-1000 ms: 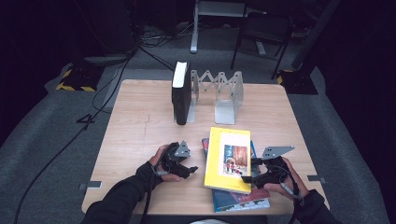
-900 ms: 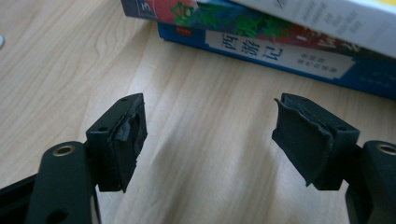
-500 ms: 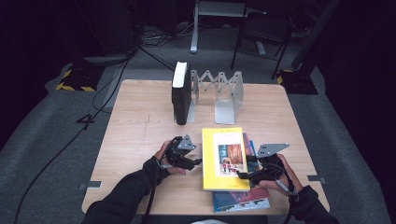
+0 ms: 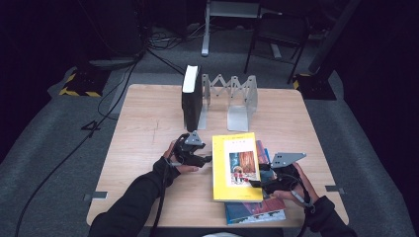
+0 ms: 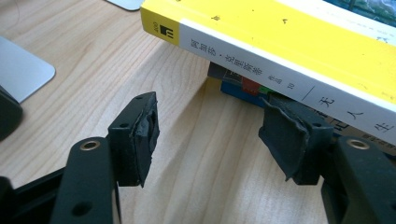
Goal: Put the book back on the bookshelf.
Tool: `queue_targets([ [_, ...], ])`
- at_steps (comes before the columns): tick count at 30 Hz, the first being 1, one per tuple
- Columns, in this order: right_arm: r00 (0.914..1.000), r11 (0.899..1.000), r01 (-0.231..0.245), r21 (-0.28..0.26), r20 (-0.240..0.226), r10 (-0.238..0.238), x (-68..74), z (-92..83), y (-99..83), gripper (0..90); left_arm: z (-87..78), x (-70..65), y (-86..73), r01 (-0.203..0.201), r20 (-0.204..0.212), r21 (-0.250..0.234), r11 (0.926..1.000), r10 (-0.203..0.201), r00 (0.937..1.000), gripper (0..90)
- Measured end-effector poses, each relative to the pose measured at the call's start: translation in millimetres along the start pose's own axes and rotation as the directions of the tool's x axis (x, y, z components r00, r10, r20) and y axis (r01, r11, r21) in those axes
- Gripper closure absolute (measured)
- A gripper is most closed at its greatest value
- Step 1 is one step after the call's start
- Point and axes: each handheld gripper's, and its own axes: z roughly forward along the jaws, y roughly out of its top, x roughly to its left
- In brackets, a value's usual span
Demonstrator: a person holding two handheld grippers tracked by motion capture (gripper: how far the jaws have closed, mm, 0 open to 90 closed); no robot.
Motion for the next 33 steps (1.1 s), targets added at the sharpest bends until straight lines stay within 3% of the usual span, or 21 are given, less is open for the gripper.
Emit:
queue_targets([
  [2,1.0000,1.000,0.007,-0.016,-0.003,-0.007,-0.4,-0.1,1.2,34.3,-3.2,-0.3,2.5,0.001,0.021,-0.019,0.9998,-0.001,0.9998,38.3],
  [8,0.9995,0.999,0.023,-0.041,-0.022,-0.024,2.3,5.8,10.2,42.2,-8.0,-2.8,7.9,-0.012,0.027,-0.041,0.9991,0.013,0.9995,43.4],
  [12,0.9991,0.996,0.037,-0.077,-0.018,-0.038,0.9,6.1,14.2,60.4,-9.7,-4.2,9.6,-0.017,0.028,-0.047,0.9987,0.019,0.9994,45.5],
  [17,0.9988,0.991,0.041,-0.125,-0.023,-0.044,-1.0,2.3,12.3,71.1,-9.7,-3.6,10.1,-0.012,0.036,-0.048,0.9988,0.014,0.9993,45.4],
  [28,0.9939,0.973,0.105,-0.203,-0.009,-0.109,6.0,-4.8,11.9,76.3,-9.6,5.0,18.5,0.036,0.045,-0.085,0.9957,-0.032,0.9985,44.1],
  [30,0.9925,0.971,0.118,-0.210,-0.006,-0.122,7.6,-7.0,12.8,76.1,-11.4,7.1,22.4,0.027,0.047,-0.092,0.9954,-0.022,0.9987,44.1],
  [33,0.9955,0.978,0.086,-0.189,-0.023,-0.092,3.9,-8.3,13.6,69.6,-10.1,6.5,23.0,0.027,0.055,-0.091,0.9955,-0.022,0.9982,46.0],
])
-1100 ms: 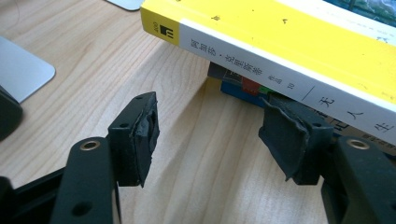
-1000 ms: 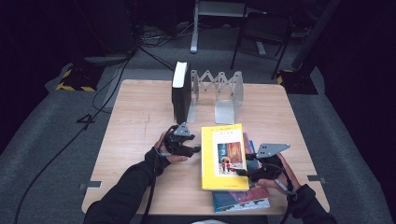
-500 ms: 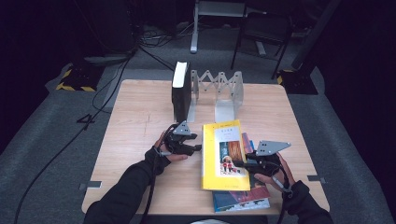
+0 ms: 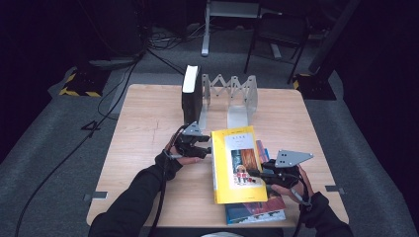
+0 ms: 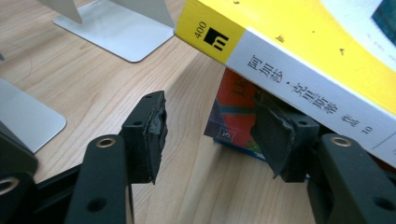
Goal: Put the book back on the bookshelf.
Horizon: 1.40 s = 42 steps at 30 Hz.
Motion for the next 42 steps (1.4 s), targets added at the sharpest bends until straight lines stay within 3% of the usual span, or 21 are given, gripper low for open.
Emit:
queue_targets([
  [1,0.9998,0.999,-0.012,0.033,0.016,0.012,-1.7,1.6,-0.5,61.6,0.6,-0.4,-0.3,-0.003,-0.004,0.007,1.0000,0.003,1.0000,46.2],
  [4,0.9993,0.997,-0.038,0.066,0.005,0.037,-4.2,4.8,-2.2,54.6,1.8,-0.6,-2.0,-0.009,-0.006,0.017,0.9998,0.009,0.9999,46.3],
  [5,0.9977,0.993,-0.059,0.100,0.040,0.055,-6.1,7.5,-2.7,44.3,2.5,-0.5,-3.2,-0.009,-0.005,0.022,0.9997,0.009,0.9999,46.3],
  [9,0.9941,0.988,-0.095,0.125,0.063,0.088,-10.0,7.2,-4.4,37.7,2.9,0.5,-5.9,-0.010,-0.006,0.034,0.9994,0.010,0.9999,46.2],
  [13,0.9858,0.970,-0.159,0.182,0.082,0.147,-17.0,13.9,-11.1,27.8,2.5,0.4,-6.3,-0.021,-0.012,0.042,0.9989,0.022,0.9997,46.2],
  [17,0.9779,0.957,-0.208,0.201,0.061,0.200,-24.7,19.9,-13.6,19.7,1.6,-1.0,-3.9,-0.033,-0.016,0.041,0.9986,0.034,0.9993,46.3],
  [20,0.9780,0.955,-0.209,0.210,0.041,0.204,-29.7,23.8,-13.3,16.0,1.6,-1.0,-3.5,-0.042,-0.018,0.046,0.9980,0.043,0.9989,46.6],
  [25,0.9802,0.949,-0.196,0.247,0.024,0.196,-34.1,31.9,-6.8,13.3,1.9,-2.3,-2.3,-0.060,-0.020,0.057,0.9966,0.061,0.9979,46.9],
  [31,0.9813,0.951,-0.192,0.243,0.033,0.190,-33.3,35.7,-4.4,15.9,4.3,-4.2,-2.0,-0.066,-0.024,0.084,0.9943,0.069,0.9973,47.9],
  [34,0.9806,0.956,-0.196,0.217,0.043,0.191,-32.2,33.6,-6.0,22.0,2.1,-4.0,-2.9,-0.066,-0.033,0.109,0.9918,0.070,0.9970,45.5],
  [38,0.9829,0.962,-0.183,0.203,0.052,0.177,-30.6,32.1,-5.8,26.6,-2.6,3.4,-10.5,-0.001,0.003,0.109,0.9940,0.001,1.0000,41.2],
  [40,0.9833,0.964,-0.181,0.195,0.053,0.174,-30.5,31.6,-6.4,27.3,-4.2,6.9,-16.5,0.036,0.009,0.132,0.9906,-0.037,0.9993,37.3],
  [42,0.9841,0.966,-0.176,0.189,0.056,0.169,-29.9,31.5,-6.5,28.4,-9.1,7.8,-21.8,0.040,0.010,0.149,0.9880,-0.042,0.9991,33.3],
])
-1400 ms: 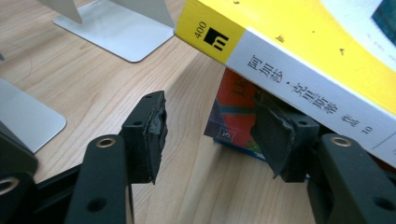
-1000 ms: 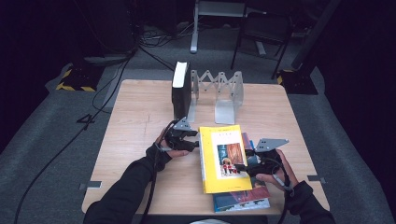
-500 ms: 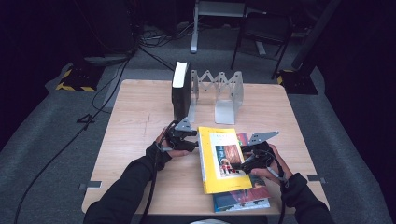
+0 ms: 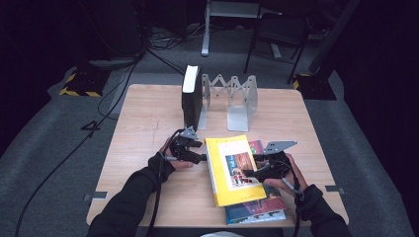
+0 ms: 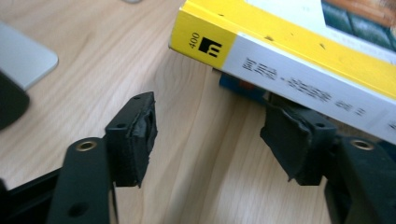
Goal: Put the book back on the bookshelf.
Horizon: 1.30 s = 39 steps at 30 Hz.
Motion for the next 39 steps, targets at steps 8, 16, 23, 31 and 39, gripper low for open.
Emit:
queue_targets([
  [8,0.9997,1.000,0.021,-0.004,0.011,-0.021,1.9,-0.4,0.5,29.2,-5.5,-9.7,-9.8,0.027,0.080,0.022,0.9994,-0.028,0.9964,23.3],
  [16,0.9993,0.999,0.034,-0.013,0.016,-0.034,3.0,-1.3,-0.9,29.5,-8.1,-25.1,-13.4,0.027,0.088,0.040,0.9988,-0.030,0.9957,21.4],
  [23,0.9988,0.999,0.046,-0.019,0.018,-0.046,4.5,-2.5,-1.6,31.3,-15.0,-29.8,-14.9,0.037,0.026,0.024,0.9990,-0.038,0.9989,22.6],
  [31,0.9981,0.998,0.061,-0.028,0.013,-0.061,4.7,-3.7,-1.4,37.0,8.2,-20.5,-6.4,0.010,-0.081,0.040,0.9992,-0.007,0.9967,26.8],
  [39,0.9970,0.994,0.077,-0.079,0.014,-0.076,0.3,-7.9,-1.6,57.6,6.8,-16.9,2.8,-0.047,-0.076,-0.013,0.9988,0.046,0.9961,40.8],
])
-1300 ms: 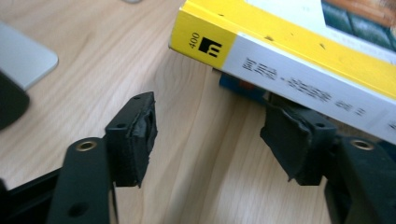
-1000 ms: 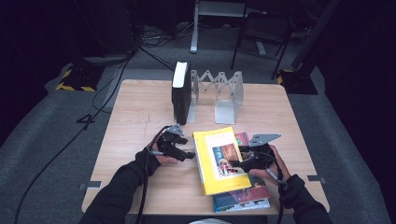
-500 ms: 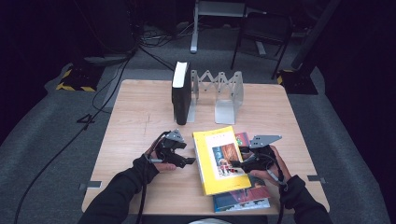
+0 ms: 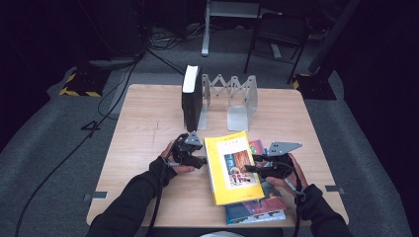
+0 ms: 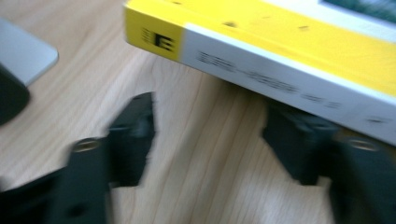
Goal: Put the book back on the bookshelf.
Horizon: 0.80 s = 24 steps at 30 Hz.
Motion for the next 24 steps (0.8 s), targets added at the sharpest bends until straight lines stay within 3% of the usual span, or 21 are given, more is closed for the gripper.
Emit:
queue_targets([
  [1,0.9997,1.000,0.005,-0.014,-0.024,-0.005,0.3,-0.1,0.5,60.3,-1.3,1.6,1.9,0.005,0.004,0.000,1.0000,-0.005,1.0000,45.4],
  [3,0.9989,0.999,0.030,-0.020,-0.035,-0.031,2.4,0.6,3.6,64.3,-1.6,5.3,3.3,0.006,0.012,-0.015,0.9999,-0.006,0.9999,45.9],
  [5,0.9981,0.999,0.039,-0.031,-0.047,-0.041,1.9,0.3,6.5,66.1,-1.7,6.3,4.7,-0.007,0.032,-0.015,0.9999,0.008,0.9994,52.7],
  [8,0.9957,0.995,0.073,-0.068,-0.053,-0.076,2.8,-2.1,8.8,76.4,-4.7,8.2,9.8,0.001,0.028,-0.049,0.9988,0.000,0.9996,53.0],
  [11,0.9910,0.985,0.123,-0.118,-0.037,-0.129,6.5,-8.3,11.0,80.3,-7.9,11.4,17.4,0.020,0.041,-0.089,0.9958,-0.017,0.9990,53.0],
  [17,0.9804,0.962,0.196,-0.188,0.051,-0.190,11.1,-21.2,13.0,82.7,-14.5,14.1,36.3,0.004,0.032,-0.122,0.9925,0.000,0.9995,53.0],
  [18,0.9804,0.962,0.196,-0.188,0.051,-0.190,11.1,-21.2,13.0,82.7,-16.7,15.4,40.9,0.005,0.031,-0.133,0.9911,-0.001,0.9995,53.0],
  [21,0.9676,0.941,0.250,-0.227,0.093,-0.235,12.9,-28.1,15.9,84.6,-24.0,21.3,57.6,0.017,0.040,-0.166,0.9859,-0.010,0.9991,53.1],
  [22,0.9580,0.927,0.282,-0.248,0.124,-0.259,16.7,-33.0,17.9,85.9,-25.9,21.8,62.7,0.017,0.040,-0.175,0.9844,-0.010,0.9992,54.0],
  [23,0.9580,0.927,0.282,-0.248,0.124,-0.259,16.7,-33.0,17.9,85.9,-27.7,21.7,66.4,0.015,0.043,-0.177,0.9840,-0.008,0.9990,54.0],
  [24,0.9474,0.917,0.310,-0.252,0.163,-0.275,22.3,-36.1,17.4,86.6,-30.8,20.5,71.7,0.005,0.040,-0.183,0.9831,0.003,0.9992,54.4],
])
